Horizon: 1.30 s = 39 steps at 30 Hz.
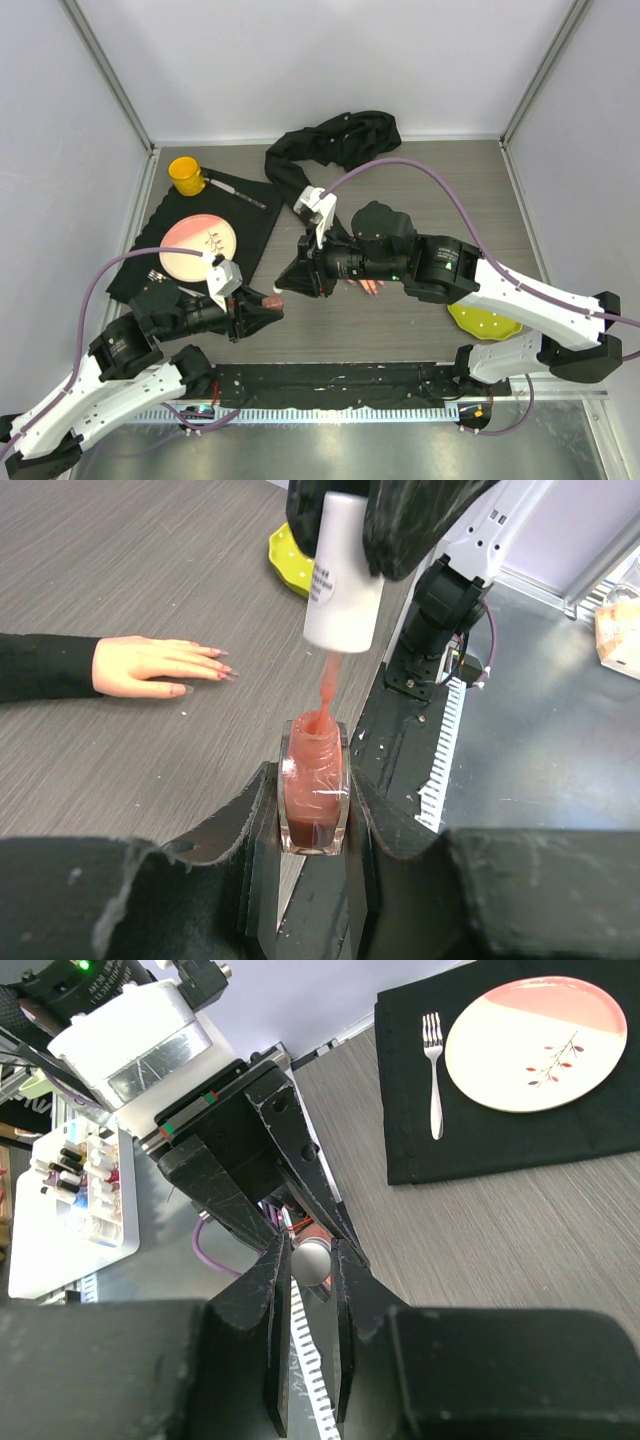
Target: Paint the nails
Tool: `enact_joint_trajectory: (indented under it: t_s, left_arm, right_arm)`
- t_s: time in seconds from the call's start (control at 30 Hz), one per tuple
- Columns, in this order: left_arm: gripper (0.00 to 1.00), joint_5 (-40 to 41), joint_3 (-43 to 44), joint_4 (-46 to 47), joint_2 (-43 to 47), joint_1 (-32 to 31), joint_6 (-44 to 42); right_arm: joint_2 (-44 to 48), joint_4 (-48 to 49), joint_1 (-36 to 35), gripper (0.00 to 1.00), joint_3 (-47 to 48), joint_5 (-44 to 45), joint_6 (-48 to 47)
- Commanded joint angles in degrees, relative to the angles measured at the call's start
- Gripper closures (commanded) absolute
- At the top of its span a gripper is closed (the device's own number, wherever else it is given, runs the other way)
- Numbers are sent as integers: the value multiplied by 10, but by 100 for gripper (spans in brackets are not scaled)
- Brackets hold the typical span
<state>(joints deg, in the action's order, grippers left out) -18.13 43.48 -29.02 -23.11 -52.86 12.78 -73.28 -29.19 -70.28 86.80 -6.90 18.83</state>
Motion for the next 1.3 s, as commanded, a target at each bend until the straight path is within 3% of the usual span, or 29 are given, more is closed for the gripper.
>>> enact_joint_trajectory:
  t_s: [0.0, 0.97, 1.07, 1.27]
  left_arm:
    - [100, -10, 13, 26, 4, 0, -9]
    - [100, 3, 13, 22, 6, 0, -10]
    - [100, 6, 13, 20, 8, 0, -10]
    - [100, 21, 13, 19, 13, 0, -7]
  right_arm:
    - [-6, 21, 0, 99, 3, -9, 4]
    - [38, -17, 0, 99, -10, 37, -8]
    - [51, -11, 0, 99, -19, 66, -8]
    - [97, -9, 0, 99, -102, 277, -13]
